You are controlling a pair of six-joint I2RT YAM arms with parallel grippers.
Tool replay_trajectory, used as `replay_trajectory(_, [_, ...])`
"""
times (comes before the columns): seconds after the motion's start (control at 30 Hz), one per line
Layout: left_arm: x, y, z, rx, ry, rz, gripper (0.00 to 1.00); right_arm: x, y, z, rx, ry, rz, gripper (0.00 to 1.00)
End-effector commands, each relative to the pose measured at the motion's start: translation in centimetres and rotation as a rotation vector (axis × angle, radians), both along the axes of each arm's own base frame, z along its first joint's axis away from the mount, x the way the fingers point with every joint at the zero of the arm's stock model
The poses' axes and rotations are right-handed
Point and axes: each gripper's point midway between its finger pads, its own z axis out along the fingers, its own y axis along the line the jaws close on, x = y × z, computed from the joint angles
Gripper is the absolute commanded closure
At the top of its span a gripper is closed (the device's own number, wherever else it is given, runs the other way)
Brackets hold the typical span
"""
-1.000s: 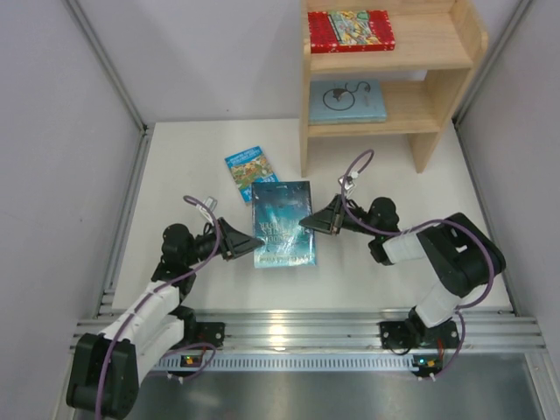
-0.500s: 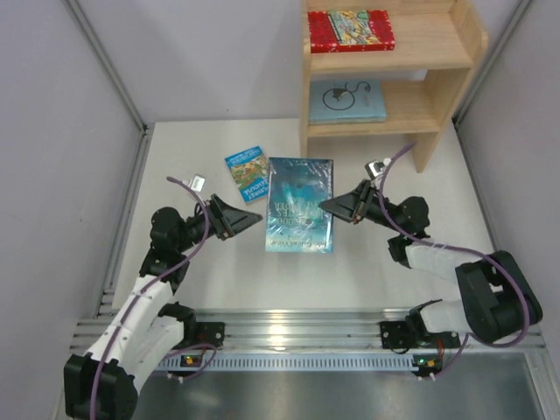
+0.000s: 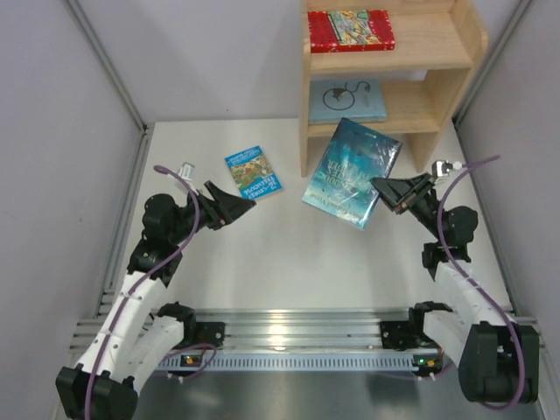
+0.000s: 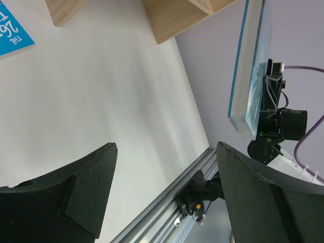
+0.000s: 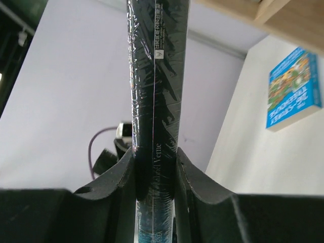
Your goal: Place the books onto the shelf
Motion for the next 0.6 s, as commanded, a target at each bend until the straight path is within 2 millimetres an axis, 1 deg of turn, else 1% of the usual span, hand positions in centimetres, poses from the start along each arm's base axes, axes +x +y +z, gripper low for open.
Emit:
replay_trajectory(0.0, [-0.1,0.8,2.2,0.029,-0.074,0.046,0.16,1.7,-3.6,4.4,0.032,-0.059,-0.224,1.00])
replay_trajectory(0.03, [-0.1,0.8,2.5,0.023,-0.079,0.050,0.16,1.7,-3.9,5.3,0.032,-0.076,-0.250,1.00])
replay_trajectory(0.07, [-0.2,1.0,2.8,0.021,-0.088,0.061,0.16,2.3,-4.5,5.7,0.037,-0.073,-0.295,1.00])
replay_trajectory(0.13, [-0.3,1.1,3.2,0.020,-0.092,0.070,0.16,3.0,-5.1,6.5,0.028,-0.063,-0.339,1.00])
replay_trajectory(0.17, [-0.3,1.2,3.4,0.020,-0.092,0.073,0.16,3.6,-5.7,6.9,0.045,-0.061,-0.381,1.00])
replay_trajectory(0.2, [-0.3,1.3,3.5,0.022,-0.087,0.079,0.16,3.7,-6.0,7.4,0.069,-0.067,-0.396,1.00])
replay_trajectory(0.3, [-0.2,1.5,4.4,0.032,-0.108,0.092,0.17,5.1,-6.9,8.8,0.124,-0.077,-0.430,1.00])
replay_trajectory(0.33, [-0.2,1.5,4.6,0.035,-0.114,0.093,0.17,5.4,-7.1,9.8,0.136,-0.095,-0.439,1.00])
replay_trajectory(0.4, [0.1,1.6,4.9,0.041,-0.115,0.100,0.17,6.2,-7.7,10.3,0.143,-0.089,-0.481,1.00])
replay_trajectory(0.43, [0.1,1.6,5.2,0.042,-0.122,0.103,0.17,6.6,-8.0,11.0,0.141,-0.095,-0.498,1.00])
replay_trajectory(0.57, [0.2,1.6,5.7,0.037,-0.126,0.104,0.17,8.2,-9.1,12.0,0.151,-0.097,-0.573,1.00])
